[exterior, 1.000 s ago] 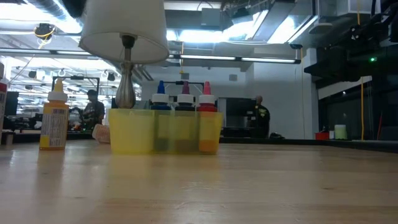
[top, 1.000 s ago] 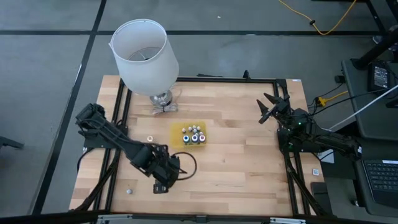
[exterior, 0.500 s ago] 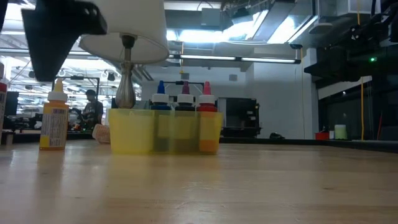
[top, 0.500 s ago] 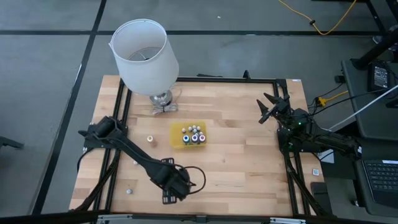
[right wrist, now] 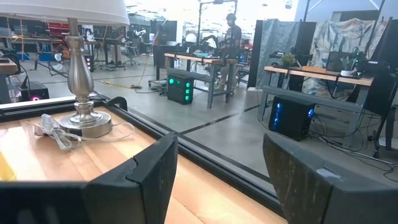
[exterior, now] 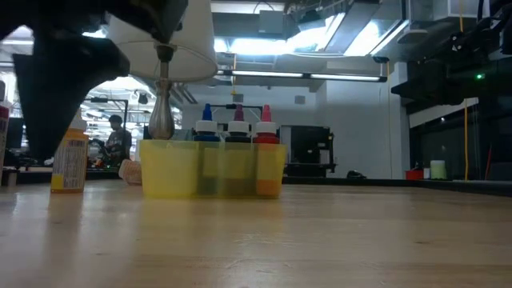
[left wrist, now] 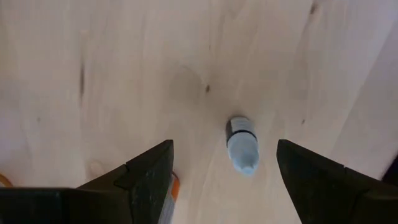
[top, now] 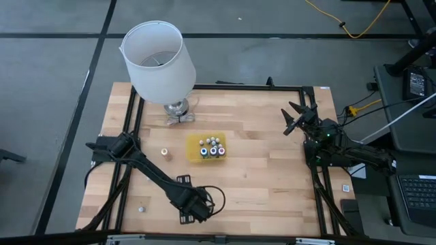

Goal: Pick & Place food coloring
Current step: Put the black food coloring bottle into the yellow bin

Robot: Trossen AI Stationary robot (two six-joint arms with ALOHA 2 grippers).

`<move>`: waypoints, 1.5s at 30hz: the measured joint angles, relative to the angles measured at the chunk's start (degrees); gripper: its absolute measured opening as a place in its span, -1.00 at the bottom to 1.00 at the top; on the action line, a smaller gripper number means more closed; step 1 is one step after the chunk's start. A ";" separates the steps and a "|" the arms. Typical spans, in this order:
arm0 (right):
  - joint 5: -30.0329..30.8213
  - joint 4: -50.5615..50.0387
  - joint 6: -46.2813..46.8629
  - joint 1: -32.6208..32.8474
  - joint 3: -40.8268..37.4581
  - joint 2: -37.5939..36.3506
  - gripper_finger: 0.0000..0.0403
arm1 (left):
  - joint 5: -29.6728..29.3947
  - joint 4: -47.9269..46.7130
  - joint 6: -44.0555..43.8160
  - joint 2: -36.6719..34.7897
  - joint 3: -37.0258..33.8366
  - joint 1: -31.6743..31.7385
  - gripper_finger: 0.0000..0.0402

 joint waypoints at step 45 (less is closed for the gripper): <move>0.00 0.00 0.00 0.02 0.02 -0.02 0.17 | -0.56 0.77 2.13 1.22 -0.42 -1.07 -0.50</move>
